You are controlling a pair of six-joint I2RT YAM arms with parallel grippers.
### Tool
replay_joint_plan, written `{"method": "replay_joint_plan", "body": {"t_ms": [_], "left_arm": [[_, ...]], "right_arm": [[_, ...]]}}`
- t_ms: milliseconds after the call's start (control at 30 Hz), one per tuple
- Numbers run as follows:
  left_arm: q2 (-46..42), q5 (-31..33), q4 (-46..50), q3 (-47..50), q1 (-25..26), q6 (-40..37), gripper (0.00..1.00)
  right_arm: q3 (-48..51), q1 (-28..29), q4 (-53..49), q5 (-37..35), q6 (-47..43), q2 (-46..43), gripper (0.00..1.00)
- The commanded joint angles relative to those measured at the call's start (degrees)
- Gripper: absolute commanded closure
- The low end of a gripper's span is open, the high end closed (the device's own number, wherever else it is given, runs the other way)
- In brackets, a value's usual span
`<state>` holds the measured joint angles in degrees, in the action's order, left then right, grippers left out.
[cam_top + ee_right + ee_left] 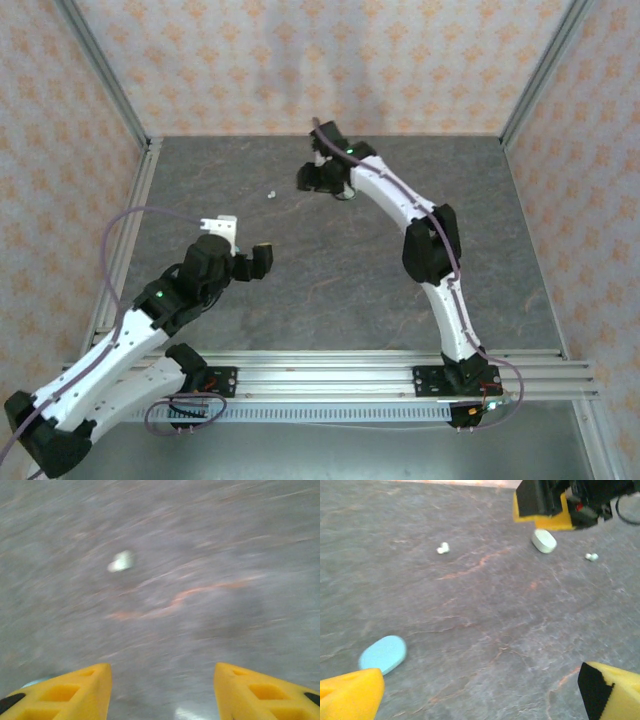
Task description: Insert wireless bluetooth earbuds into charging case
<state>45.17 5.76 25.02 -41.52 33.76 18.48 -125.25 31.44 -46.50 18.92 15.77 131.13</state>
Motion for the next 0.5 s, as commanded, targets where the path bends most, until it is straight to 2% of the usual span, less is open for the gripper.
{"method": "replay_joint_plan", "body": {"t_ms": [0,233,467], "left_arm": [[4.73,-6.17,-6.84,-3.38,-0.26,-4.91,0.0],[15.83,-10.53,-11.26,-7.88,-1.21,-6.95,0.0],[20.01,-14.98,-16.24,-7.97,-3.12,-7.14,0.0]], "right_arm": [[-2.4,-3.5,-8.92,-6.84,-3.94,2.18,0.43],[-12.76,-6.73,-13.79,-9.97,-6.41,9.96,0.38],[-18.89,-7.65,-14.45,-10.21,-8.71,16.31,0.35]]}}
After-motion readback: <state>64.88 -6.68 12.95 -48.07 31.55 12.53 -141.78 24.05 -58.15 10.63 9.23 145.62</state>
